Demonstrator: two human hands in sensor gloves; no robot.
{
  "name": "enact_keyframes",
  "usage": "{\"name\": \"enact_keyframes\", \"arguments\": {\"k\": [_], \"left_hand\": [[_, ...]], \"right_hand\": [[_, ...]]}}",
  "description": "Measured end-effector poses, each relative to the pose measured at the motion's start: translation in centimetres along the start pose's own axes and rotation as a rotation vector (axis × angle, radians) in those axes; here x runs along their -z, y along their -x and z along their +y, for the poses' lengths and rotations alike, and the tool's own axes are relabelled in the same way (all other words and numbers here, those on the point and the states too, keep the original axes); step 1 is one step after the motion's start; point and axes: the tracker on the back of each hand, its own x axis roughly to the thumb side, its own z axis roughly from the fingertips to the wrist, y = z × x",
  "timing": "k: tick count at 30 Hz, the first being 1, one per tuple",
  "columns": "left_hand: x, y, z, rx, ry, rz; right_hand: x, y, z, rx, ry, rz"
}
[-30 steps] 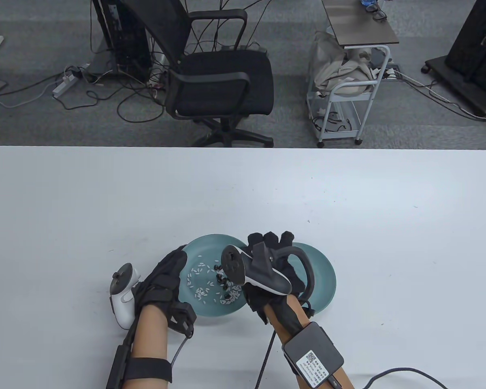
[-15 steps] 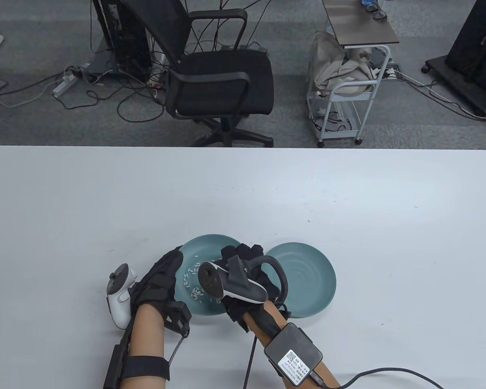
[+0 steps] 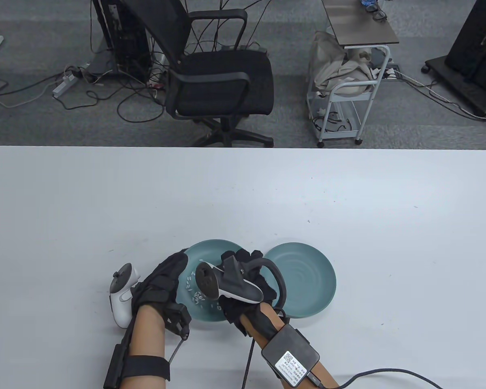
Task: Pick coffee beans with hand pinch into plate
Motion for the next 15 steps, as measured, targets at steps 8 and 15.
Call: {"name": "enact_keyframes", "arguments": {"k": [8,15], "left_hand": [[0.1,-0.1,-0.1,0.049,0.035,0.008],[0.2,-0.2,-0.2,0.079,0.043,0.005]], "right_hand": [[-0.2,-0.1,0.5,-0.001,-0.038,-0.031],[0.1,1.4,0.7,0.13,0.03,-0.096]]}}
